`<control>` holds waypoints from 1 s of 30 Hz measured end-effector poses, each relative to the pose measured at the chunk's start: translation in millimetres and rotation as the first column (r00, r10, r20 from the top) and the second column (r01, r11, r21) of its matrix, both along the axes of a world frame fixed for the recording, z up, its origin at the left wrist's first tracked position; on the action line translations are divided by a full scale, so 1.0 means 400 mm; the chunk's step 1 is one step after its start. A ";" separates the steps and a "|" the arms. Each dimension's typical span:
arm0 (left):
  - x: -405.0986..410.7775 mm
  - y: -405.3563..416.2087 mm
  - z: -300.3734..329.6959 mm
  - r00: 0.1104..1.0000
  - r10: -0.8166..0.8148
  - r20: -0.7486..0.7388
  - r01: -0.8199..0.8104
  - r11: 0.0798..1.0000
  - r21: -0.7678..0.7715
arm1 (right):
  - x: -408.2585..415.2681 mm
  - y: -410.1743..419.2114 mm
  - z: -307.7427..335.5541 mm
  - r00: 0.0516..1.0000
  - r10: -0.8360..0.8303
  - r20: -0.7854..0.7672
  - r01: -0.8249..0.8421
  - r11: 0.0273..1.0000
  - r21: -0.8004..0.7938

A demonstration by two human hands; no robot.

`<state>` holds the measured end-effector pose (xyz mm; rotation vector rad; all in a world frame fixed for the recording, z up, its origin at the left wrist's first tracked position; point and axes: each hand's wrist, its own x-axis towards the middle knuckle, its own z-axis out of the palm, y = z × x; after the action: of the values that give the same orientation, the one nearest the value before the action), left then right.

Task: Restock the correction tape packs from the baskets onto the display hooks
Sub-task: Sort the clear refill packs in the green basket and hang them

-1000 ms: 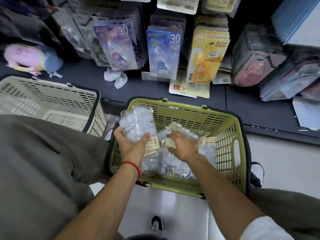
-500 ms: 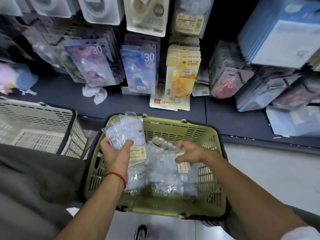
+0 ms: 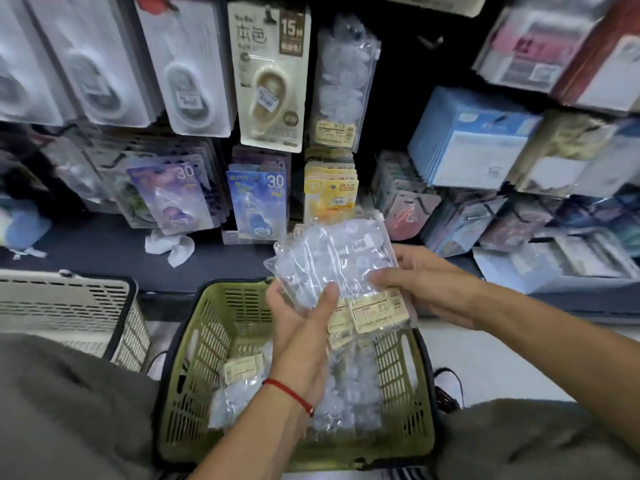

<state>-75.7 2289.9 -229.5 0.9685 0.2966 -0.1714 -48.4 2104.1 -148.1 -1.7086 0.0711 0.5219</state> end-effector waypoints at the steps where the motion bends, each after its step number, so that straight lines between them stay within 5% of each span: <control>1: 0.013 0.000 0.032 0.999 0.004 0.048 -0.005 1.000 0.026 | 0.007 0.016 0.013 0.997 -0.049 0.058 0.050 0.999 -0.015; 8: 0.173 0.068 0.219 0.943 -0.066 0.326 -0.041 0.949 0.312 | 0.108 0.061 0.093 0.869 -0.350 0.349 0.326 0.937 0.129; 13: 0.293 0.155 0.323 0.823 -0.127 0.553 -0.262 0.780 0.569 | 0.170 0.063 0.155 0.750 -0.457 0.479 0.423 0.887 0.185; 18: 0.338 0.211 0.366 0.739 -0.152 0.657 -0.405 0.678 0.613 | 0.218 0.085 0.183 0.700 -0.450 0.554 0.415 0.888 0.197; 30: 0.378 0.248 0.362 0.854 0.006 0.520 -0.218 0.912 0.347 | 0.259 0.143 0.219 0.658 -0.529 0.536 0.461 0.846 0.269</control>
<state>75.5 2389.0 -84.6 1.3544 -0.1128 0.2715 55.4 2161.4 -60.4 -1.5824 0.0535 -0.4345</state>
